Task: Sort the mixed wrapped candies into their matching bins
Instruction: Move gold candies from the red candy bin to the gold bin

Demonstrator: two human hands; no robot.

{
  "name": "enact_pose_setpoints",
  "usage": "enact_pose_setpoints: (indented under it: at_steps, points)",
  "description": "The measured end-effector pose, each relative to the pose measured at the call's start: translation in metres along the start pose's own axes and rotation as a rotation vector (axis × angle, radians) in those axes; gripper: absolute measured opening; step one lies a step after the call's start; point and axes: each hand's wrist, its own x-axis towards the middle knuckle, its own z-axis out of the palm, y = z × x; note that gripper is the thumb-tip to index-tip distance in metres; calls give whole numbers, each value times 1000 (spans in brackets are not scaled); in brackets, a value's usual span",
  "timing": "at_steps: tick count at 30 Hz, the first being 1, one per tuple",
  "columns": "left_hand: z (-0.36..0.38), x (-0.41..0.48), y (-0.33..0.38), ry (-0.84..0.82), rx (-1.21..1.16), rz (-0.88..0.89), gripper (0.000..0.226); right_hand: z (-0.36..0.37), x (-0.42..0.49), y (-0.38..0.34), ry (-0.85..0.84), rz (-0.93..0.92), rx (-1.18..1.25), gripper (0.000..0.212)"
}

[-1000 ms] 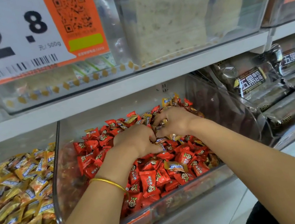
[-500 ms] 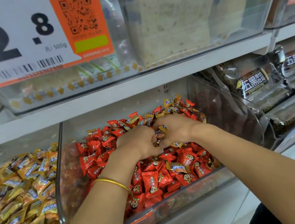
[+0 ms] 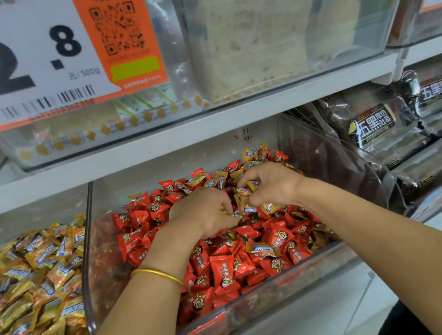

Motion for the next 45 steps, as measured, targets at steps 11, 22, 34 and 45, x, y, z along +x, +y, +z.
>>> enact_pose_setpoints:
  at_steps: [11,22,34,45]
  points:
    - [-28,-27,-9,251,-726,-72,24,16,5,-12,-140,-37,-157,30]
    - [-28,-32,-17,207,-993,-188,11,16,1,-20,-173,-94,-402,34]
    - [-31,-36,-17,288,-1013,-203,17,-16,-17,-13,-81,255,696,22]
    - [-31,-40,-12,333,-932,-218,14,-24,-29,-13,-249,349,1172,18]
